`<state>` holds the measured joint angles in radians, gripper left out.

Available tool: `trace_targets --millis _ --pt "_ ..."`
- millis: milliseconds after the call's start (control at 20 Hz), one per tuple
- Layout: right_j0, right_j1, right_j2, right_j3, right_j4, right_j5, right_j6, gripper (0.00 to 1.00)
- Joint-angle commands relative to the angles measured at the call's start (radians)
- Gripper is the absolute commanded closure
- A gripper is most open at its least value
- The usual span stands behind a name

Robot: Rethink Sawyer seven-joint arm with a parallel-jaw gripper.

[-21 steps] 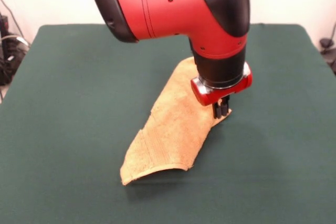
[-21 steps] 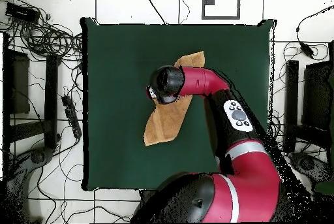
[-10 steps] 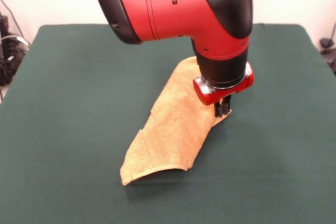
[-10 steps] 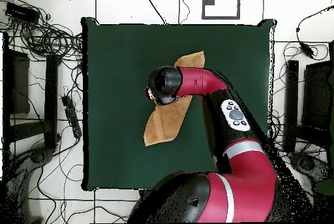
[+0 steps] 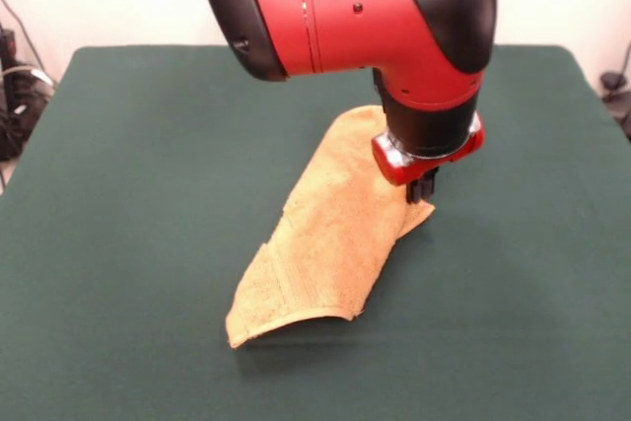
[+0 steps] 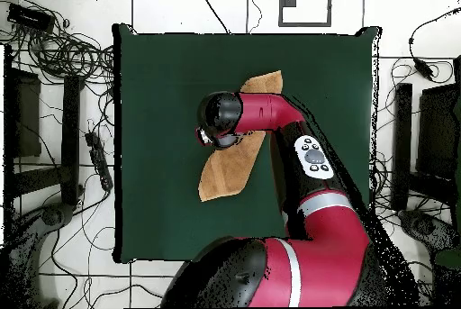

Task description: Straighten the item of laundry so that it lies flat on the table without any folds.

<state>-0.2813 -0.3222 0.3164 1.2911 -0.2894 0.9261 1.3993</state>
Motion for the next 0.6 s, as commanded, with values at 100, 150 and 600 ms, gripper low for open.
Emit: trace_targets --millis 100,150,600 --pt "0.047 0.094 -0.018 -0.046 0.027 0.108 0.131 1.00" --pt "0.047 0.095 -0.019 -0.049 0.027 0.103 0.129 1.00" --pt "0.034 0.092 -0.011 -0.036 0.021 0.010 0.129 1.00"
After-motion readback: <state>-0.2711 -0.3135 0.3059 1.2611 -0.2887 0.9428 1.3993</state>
